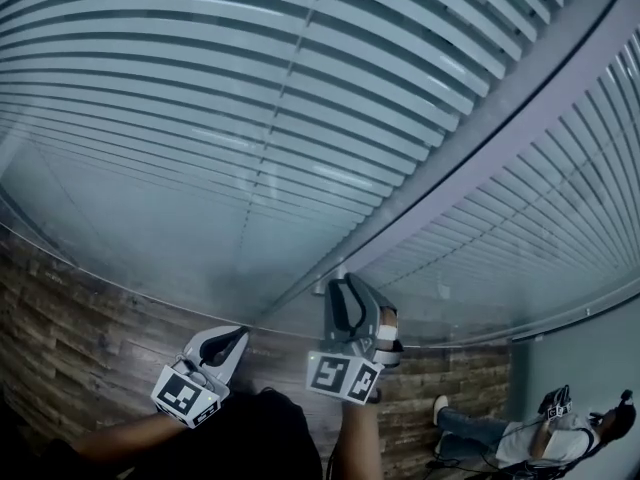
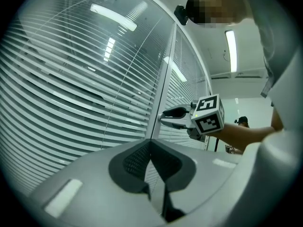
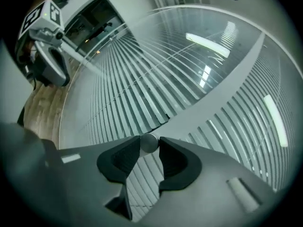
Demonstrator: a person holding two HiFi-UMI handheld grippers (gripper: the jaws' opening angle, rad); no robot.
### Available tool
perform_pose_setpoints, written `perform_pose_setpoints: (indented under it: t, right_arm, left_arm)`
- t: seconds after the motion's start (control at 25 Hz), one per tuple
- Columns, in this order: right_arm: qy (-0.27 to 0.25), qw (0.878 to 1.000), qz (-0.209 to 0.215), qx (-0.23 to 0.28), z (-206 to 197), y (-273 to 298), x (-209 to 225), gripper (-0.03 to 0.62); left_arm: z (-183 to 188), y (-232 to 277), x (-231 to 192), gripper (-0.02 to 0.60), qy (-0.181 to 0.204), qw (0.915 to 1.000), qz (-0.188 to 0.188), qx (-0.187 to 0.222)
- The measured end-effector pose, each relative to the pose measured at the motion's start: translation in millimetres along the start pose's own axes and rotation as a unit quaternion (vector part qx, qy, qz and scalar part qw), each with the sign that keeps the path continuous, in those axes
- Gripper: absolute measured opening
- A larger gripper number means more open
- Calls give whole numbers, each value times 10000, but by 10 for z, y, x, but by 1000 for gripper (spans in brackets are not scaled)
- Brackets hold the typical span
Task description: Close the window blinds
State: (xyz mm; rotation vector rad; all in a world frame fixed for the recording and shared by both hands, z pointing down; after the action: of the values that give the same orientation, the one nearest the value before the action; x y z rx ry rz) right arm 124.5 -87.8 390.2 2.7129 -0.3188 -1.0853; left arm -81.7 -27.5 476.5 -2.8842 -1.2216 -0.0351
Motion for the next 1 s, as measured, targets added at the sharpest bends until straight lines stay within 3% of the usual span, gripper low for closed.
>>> perform_pose_setpoints:
  t: [0.12, 0.2, 0.24, 0.36, 0.44, 0.56, 0.68, 0.84, 0.92, 1.0]
  right_arm:
    - [103, 9999, -33, 44, -17, 10, -19, 133]
    - [977, 9950, 87, 188, -55, 21, 24, 137]
    - [1599, 9865, 207, 283, -82, 8, 70, 144]
    - [3424, 9363, 509, 600, -133, -69, 237, 176]
    - [4217, 9021, 554, 735, -161, -64, 266, 176]
    - [4920, 8649, 494, 861, -188, -38, 202, 175]
    - [5333, 8403, 276, 936, -198, -22, 109, 166]
    - [5486, 8304, 64, 974, -175, -28, 140, 137]
    - [5385, 8371, 57, 963, -167, -30, 157, 130]
    - [5152, 8526, 53, 870, -155, -28, 139, 127]
  left_arm:
    - [-27, -11, -10, -2, -21, 10000, 43, -22]
    - [-35, -6, -9, -2, -25, 10000, 79, -26]
    - [-24, -7, -3, -2, -27, 9999, 101, -27]
    - [58, -14, -27, -2, -22, 9998, 197, -44]
    - [81, -14, -70, -2, -37, 9996, 252, -76]
    - [61, -17, -77, -2, -82, 9997, 226, -91]
    - [16, -26, -74, -2, -88, 9997, 186, -91]
    - [50, -17, -77, -2, -113, 9996, 239, -88]
    - [56, -15, -83, -2, -131, 9996, 246, -78]
    - [31, -27, -100, -2, -152, 9996, 247, -70]
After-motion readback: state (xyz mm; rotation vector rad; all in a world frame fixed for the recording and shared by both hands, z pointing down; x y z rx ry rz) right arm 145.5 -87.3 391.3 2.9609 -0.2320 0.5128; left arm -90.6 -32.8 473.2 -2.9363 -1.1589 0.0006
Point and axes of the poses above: the fingertips, and each gripper's own axes: y forward along the fingers, x to its right, z out of its top, the point moved 9 cm from there along -y, backward along the fingers, and after that the axes turned 15 degrees about y, right-handed, at the moved point
